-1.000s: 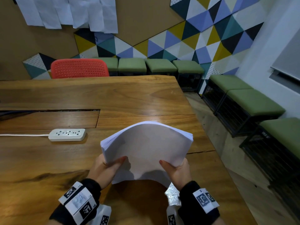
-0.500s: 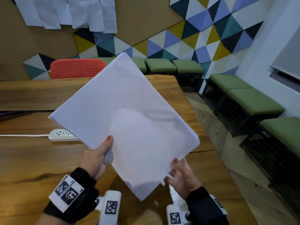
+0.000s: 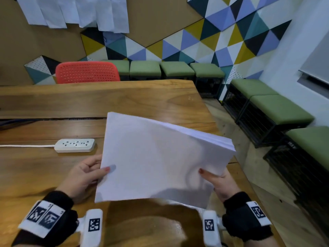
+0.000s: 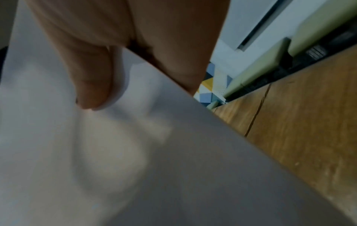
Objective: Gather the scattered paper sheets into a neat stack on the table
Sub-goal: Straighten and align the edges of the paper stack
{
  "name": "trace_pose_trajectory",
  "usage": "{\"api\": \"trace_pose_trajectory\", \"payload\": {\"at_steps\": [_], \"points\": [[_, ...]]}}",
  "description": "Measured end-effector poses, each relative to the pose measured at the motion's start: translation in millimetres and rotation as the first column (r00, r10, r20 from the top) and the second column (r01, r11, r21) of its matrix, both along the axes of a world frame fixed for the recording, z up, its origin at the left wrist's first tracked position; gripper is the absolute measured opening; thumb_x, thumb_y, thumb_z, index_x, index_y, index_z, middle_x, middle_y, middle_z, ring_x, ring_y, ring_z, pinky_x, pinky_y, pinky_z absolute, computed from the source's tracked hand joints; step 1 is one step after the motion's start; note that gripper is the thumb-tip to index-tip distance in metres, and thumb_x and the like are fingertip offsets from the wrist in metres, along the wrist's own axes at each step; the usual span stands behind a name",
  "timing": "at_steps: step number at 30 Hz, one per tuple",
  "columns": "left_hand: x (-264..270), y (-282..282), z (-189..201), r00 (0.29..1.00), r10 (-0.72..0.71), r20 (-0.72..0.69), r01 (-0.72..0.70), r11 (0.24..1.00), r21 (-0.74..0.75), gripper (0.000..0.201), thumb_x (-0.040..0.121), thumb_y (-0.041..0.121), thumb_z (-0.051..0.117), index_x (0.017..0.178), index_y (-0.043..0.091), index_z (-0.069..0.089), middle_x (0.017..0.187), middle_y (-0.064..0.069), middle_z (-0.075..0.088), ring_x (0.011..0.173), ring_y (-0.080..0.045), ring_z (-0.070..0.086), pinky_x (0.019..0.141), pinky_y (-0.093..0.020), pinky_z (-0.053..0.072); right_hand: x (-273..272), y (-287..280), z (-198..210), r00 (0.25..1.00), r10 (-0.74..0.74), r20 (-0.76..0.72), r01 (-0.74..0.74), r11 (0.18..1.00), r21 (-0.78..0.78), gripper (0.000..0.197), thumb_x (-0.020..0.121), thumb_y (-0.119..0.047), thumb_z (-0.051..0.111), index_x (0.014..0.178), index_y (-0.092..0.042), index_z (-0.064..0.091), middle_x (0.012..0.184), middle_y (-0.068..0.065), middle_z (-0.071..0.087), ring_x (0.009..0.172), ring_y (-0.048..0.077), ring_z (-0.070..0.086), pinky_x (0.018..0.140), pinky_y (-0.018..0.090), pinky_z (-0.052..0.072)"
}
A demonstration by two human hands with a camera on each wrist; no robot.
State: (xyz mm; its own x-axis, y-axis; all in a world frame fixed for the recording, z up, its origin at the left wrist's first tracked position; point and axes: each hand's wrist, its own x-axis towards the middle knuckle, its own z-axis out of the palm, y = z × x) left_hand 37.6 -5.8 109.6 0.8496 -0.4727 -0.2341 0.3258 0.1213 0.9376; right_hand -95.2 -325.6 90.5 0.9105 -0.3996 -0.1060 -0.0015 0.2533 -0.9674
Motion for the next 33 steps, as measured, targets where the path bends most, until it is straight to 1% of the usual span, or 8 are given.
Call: {"api": "trace_pose_trajectory", "payload": {"at_steps": [3, 8, 17, 21, 25, 27, 30, 33], "points": [[-4.6, -8.3, -14.5, 0.997, 0.056, 0.054, -0.065, 0.984, 0.166, 0.090, 0.020, 0.042, 0.092, 0.095, 0.001, 0.066, 0.093, -0.017, 0.074, 0.087, -0.033, 0.070, 0.074, -0.041, 0.057, 2.2, 10.2, -9.3, 0.993, 0.008, -0.118, -0.019, 0.996, -0.089, 0.022, 0.079, 0.005, 0.063, 0.082, -0.017, 0.063, 0.070, -0.003, 0.072, 0.074, 0.016, 0.065, 0.063, 0.025, 0.053], [-21.7, -25.8, -34.0, 0.941, 0.260, 0.215, -0.319, 0.893, 0.317, 0.018, 0.074, 0.009, 0.071, 0.085, -0.004, 0.068, 0.065, -0.005, 0.070, 0.083, -0.023, 0.069, 0.066, -0.020, 0.051, 5.7, 23.5, -37.7, 0.974, -0.118, -0.194, 0.087, 0.983, -0.161, 0.016, 0.081, -0.004, 0.066, 0.089, -0.016, 0.060, 0.087, 0.006, 0.066, 0.087, 0.026, 0.062, 0.076, 0.037, 0.051], [-31.6, -27.6, -61.3, 0.929, 0.350, 0.120, -0.369, 0.852, 0.372, 0.048, 0.075, 0.008, 0.072, 0.119, 0.009, 0.054, 0.093, -0.009, 0.061, 0.099, -0.031, 0.054, 0.088, -0.038, 0.041, -4.6, 24.0, -62.5, 0.954, -0.176, -0.242, 0.108, 0.957, -0.269, 0.025, 0.075, 0.004, 0.070, 0.084, -0.016, 0.059, 0.082, 0.006, 0.064, 0.083, 0.027, 0.060, 0.068, 0.035, 0.049], [-33.3, -31.5, -54.7, 0.945, 0.293, 0.145, -0.327, 0.851, 0.410, 0.047, 0.072, 0.006, 0.073, 0.115, 0.009, 0.054, 0.094, -0.008, 0.059, 0.102, -0.030, 0.053, 0.093, -0.041, 0.041, -5.5, 28.0, -59.6, 0.953, -0.160, -0.258, 0.092, 0.962, -0.255, 0.035, 0.067, -0.011, 0.080, 0.095, -0.014, 0.060, 0.097, 0.017, 0.066, 0.097, 0.033, 0.062, 0.080, 0.045, 0.054], [-35.6, -29.8, -44.8, 0.938, 0.263, 0.227, -0.339, 0.837, 0.430, 0.073, 0.062, 0.019, 0.082, 0.126, 0.015, 0.048, 0.120, -0.016, 0.056, 0.116, -0.033, 0.050, 0.102, -0.048, 0.040, -9.7, 25.2, -44.4, 0.974, -0.152, -0.170, 0.114, 0.970, -0.214, 0.107, 0.021, -0.061, 0.085, 0.115, -0.017, 0.055, 0.108, 0.010, 0.065, 0.103, 0.024, 0.063, 0.072, 0.027, 0.056], [-36.6, -30.2, -24.4, 0.913, 0.275, 0.302, -0.358, 0.895, 0.267, 0.086, 0.052, 0.053, 0.079, 0.127, 0.033, 0.045, 0.116, -0.004, 0.060, 0.109, -0.023, 0.054, 0.097, -0.045, 0.043, -7.8, 23.7, -30.7, 0.983, -0.177, -0.049, 0.164, 0.965, -0.204, 0.092, 0.034, -0.066, 0.078, 0.117, -0.039, 0.049, 0.118, 0.008, 0.061, 0.110, 0.024, 0.059, 0.081, 0.032, 0.056], [-29.0, -34.6, -6.2, 0.853, 0.322, 0.411, -0.412, 0.899, 0.149, 0.107, 0.043, 0.089, 0.051, 0.126, 0.023, 0.048, 0.097, 0.017, 0.068, 0.101, -0.006, 0.056, 0.097, -0.041, 0.037, -0.7, 26.6, -10.6, 0.970, -0.233, 0.067, 0.242, 0.935, -0.260, 0.070, 0.050, -0.085, 0.053, 0.111, -0.052, 0.048, 0.114, 0.003, 0.065, 0.114, 0.022, 0.057, 0.098, 0.053, 0.043], [-21.7, -42.4, 0.9, 0.820, 0.400, 0.409, -0.484, 0.867, 0.121, 0.071, 0.064, 0.069, 0.058, 0.121, 0.028, 0.051, 0.107, -0.002, 0.067, 0.105, -0.013, 0.058, 0.100, -0.043, 0.035, 4.8, 30.6, -1.0, 0.940, -0.318, 0.121, 0.340, 0.898, -0.280, 0.064, 0.058, -0.078, 0.051, 0.107, -0.037, 0.054, 0.101, 0.004, 0.068, 0.086, -0.012, 0.058, 0.082, 0.022, 0.044]]}}
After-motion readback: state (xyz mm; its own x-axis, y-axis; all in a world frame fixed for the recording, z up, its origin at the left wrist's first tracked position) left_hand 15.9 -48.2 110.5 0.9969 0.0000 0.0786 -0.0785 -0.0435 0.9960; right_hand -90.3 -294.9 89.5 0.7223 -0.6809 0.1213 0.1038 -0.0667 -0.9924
